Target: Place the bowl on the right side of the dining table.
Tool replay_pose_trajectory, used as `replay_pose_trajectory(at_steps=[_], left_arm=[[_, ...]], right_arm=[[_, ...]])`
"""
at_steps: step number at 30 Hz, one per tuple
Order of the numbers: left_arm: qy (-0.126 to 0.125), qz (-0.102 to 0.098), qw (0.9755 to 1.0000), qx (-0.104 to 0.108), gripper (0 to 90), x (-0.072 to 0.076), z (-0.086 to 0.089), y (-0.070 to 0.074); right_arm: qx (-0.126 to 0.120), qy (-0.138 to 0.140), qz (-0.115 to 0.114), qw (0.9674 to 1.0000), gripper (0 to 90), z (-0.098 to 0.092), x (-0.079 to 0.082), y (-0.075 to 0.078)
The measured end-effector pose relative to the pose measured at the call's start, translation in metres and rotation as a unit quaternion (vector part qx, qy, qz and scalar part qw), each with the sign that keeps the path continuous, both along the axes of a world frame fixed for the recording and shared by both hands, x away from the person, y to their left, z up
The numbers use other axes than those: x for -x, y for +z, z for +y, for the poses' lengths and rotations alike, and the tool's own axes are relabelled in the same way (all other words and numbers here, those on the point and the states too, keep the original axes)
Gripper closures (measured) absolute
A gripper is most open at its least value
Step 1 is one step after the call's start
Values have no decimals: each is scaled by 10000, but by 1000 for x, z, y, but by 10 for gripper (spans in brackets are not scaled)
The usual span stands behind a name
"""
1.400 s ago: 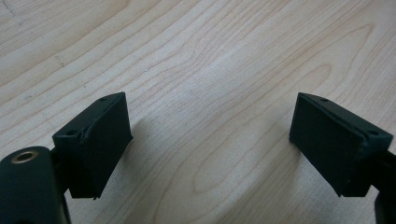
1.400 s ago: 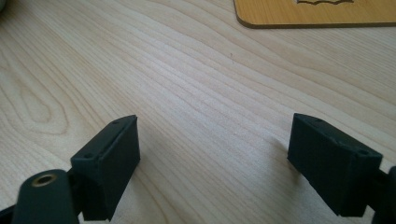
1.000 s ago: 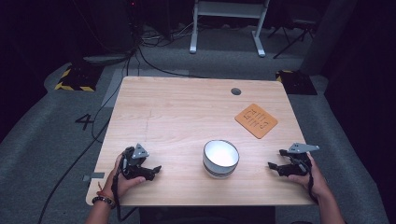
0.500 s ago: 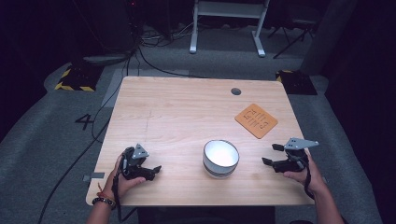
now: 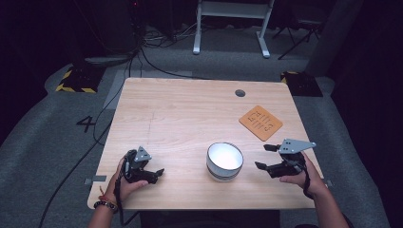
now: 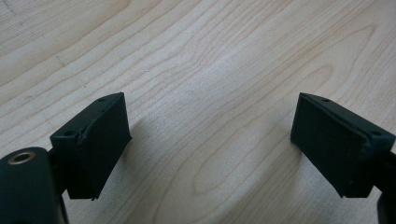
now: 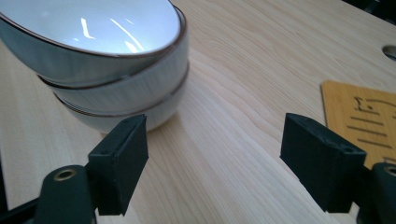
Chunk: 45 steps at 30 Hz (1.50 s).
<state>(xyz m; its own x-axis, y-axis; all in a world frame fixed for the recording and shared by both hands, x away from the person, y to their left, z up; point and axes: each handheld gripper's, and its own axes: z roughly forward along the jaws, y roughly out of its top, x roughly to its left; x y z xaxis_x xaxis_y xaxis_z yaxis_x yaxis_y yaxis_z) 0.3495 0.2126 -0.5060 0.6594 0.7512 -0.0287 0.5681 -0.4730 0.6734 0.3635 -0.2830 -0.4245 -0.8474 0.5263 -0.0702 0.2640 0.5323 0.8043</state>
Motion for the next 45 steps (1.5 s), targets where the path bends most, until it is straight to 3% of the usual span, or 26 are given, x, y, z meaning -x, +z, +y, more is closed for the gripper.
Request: replay_pose_trajectory(at_steps=[6, 17, 27, 33, 45], left_arm=[[-1, -1, 10000, -1, 118, 0, 0, 0], [1, -1, 10000, 1, 118, 0, 0, 0], [2, -6, 10000, 2, 118, 0, 0, 0], [-9, 11, 10000, -10, 118, 0, 0, 0], [0, -3, 10000, 0, 118, 0, 0, 0]], right_arm=[[69, 297, -83, 9995, 243, 17, 5, 13], [52, 805, -79, 9967, 251, 43, 12, 21], [40, 1047, -64, 9945, 259, 57, 16, 24], [106, 1308, -27, 9914, 260, 73, 20, 22], [188, 1522, 40, 9882, 267, 91, 19, 19]])
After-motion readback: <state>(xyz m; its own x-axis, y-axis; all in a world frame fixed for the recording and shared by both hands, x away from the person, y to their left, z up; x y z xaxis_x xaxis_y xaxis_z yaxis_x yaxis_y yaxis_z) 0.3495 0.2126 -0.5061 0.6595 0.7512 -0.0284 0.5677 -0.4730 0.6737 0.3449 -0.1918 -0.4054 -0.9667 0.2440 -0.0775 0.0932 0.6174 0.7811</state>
